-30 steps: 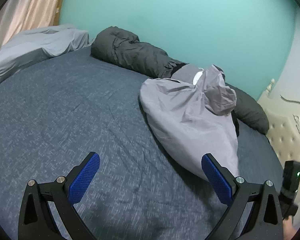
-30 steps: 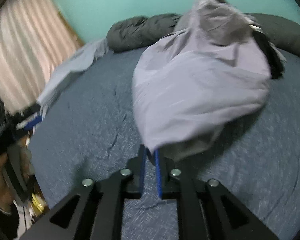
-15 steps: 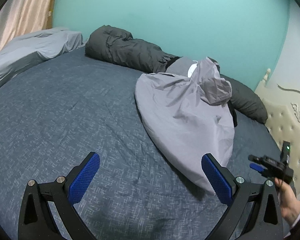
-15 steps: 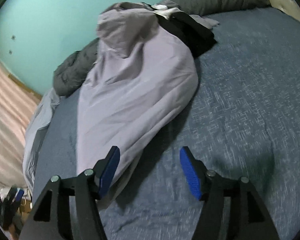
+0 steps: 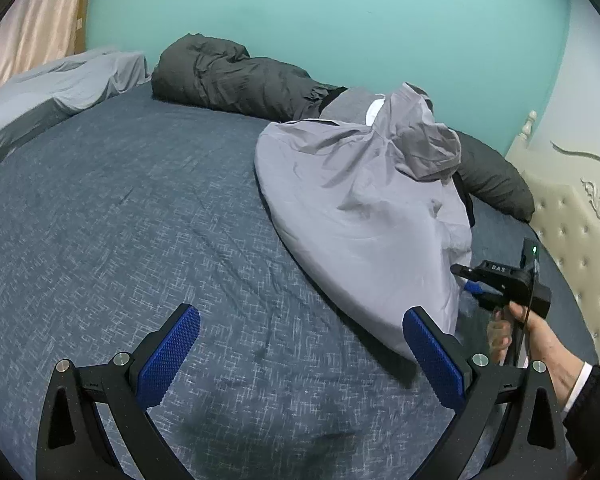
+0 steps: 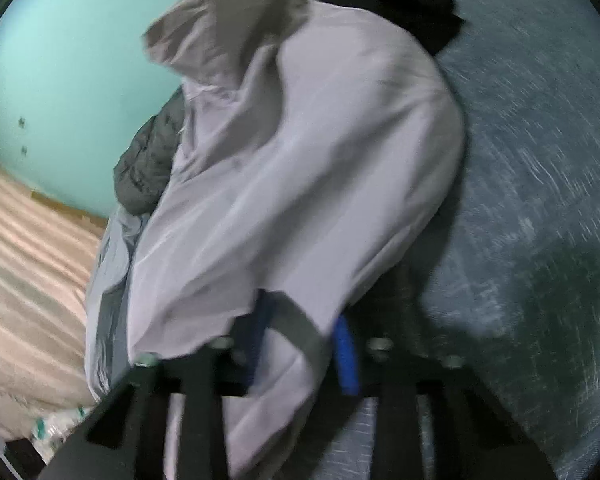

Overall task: Fold clothes
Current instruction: 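Lift the grey jacket off the pile with the right gripper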

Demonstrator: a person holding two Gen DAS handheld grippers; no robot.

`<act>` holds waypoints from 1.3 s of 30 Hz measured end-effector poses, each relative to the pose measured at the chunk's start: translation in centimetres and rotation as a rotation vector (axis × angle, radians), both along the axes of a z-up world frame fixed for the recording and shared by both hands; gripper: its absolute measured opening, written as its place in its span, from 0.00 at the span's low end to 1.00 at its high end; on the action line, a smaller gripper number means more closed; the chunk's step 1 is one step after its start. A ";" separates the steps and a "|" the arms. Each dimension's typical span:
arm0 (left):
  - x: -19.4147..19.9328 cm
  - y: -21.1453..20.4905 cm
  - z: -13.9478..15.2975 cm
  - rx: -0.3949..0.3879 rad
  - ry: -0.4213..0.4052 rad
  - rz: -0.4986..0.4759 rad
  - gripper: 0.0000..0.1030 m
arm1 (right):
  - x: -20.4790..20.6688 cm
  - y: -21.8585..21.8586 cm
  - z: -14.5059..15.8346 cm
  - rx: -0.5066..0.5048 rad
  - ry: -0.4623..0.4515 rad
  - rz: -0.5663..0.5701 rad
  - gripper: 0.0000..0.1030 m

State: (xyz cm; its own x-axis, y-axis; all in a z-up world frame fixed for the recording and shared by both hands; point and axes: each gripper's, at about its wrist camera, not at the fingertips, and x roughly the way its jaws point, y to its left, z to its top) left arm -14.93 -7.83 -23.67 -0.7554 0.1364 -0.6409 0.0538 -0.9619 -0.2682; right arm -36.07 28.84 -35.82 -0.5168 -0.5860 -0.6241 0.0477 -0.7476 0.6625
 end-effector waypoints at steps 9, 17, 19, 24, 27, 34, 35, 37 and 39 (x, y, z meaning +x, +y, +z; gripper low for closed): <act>2.9 -0.7 4.8 -0.016 0.055 0.018 1.00 | 5.1 -0.7 11.4 0.029 0.268 0.084 0.01; 7.5 -0.5 12.9 -0.050 0.170 0.017 1.00 | 11.8 2.3 22.9 0.015 0.430 0.066 0.01; 8.6 -0.5 14.3 -0.055 0.186 0.018 1.00 | 13.4 3.5 25.7 0.018 0.465 0.047 0.01; 10.9 -0.6 17.3 -0.063 0.218 0.018 1.00 | 17.5 6.5 32.5 0.025 0.553 0.000 0.01; 11.7 -0.7 18.1 -0.054 0.214 0.010 1.00 | 19.9 8.4 36.3 0.029 0.597 -0.032 0.01; 12.7 -1.3 18.8 -0.056 0.199 0.000 1.00 | 23.5 10.5 43.0 0.056 0.662 -0.042 0.01; 12.8 -1.5 18.9 -0.056 0.200 0.002 1.00 | 23.9 10.5 43.9 0.056 0.673 -0.038 0.01; 13.1 -1.8 19.1 -0.056 0.203 0.007 1.00 | 24.1 9.7 45.1 0.064 0.676 -0.012 0.01; 13.3 -2.2 19.3 -0.056 0.207 0.014 1.00 | 23.9 7.9 45.9 0.079 0.668 0.033 0.01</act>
